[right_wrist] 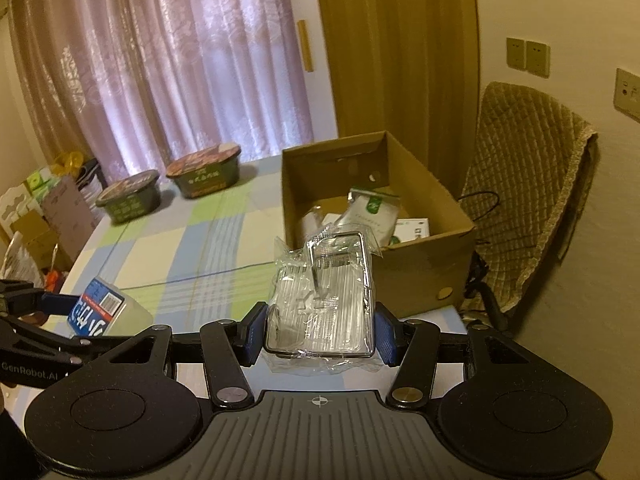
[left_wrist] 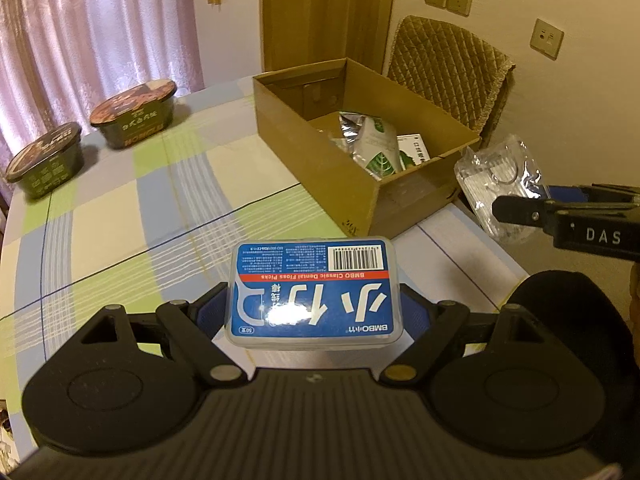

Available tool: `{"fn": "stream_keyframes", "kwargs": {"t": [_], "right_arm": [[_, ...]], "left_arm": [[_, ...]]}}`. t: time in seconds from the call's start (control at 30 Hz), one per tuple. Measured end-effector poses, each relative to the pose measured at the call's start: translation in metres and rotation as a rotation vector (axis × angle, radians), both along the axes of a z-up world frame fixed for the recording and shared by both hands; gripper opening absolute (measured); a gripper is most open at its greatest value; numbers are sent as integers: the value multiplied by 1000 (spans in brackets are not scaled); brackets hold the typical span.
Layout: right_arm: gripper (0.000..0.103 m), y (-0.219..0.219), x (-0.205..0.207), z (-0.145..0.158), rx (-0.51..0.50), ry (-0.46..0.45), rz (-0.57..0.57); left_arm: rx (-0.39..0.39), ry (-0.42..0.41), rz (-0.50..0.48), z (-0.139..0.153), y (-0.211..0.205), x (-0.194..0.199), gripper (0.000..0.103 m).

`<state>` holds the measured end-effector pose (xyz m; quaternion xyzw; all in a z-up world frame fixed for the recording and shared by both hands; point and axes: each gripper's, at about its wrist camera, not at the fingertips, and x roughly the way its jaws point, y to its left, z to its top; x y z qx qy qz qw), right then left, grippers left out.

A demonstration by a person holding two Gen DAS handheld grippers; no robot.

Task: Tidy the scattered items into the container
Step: 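Carry the floss pick box with the left tool while the right tool carries the hook package to the box, then lower the floss pick box into the box and open the left tool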

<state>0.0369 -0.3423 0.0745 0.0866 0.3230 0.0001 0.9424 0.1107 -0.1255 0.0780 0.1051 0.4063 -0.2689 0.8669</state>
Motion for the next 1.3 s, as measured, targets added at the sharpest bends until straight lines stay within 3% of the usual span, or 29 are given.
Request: {"fn": "stream_keyframes", "kwargs": {"t": [1.3], "right_arm": [[57, -62, 57, 10, -27, -43, -44]], "left_arm": [[-74, -53, -49, 9, -84, 63, 83]]}}
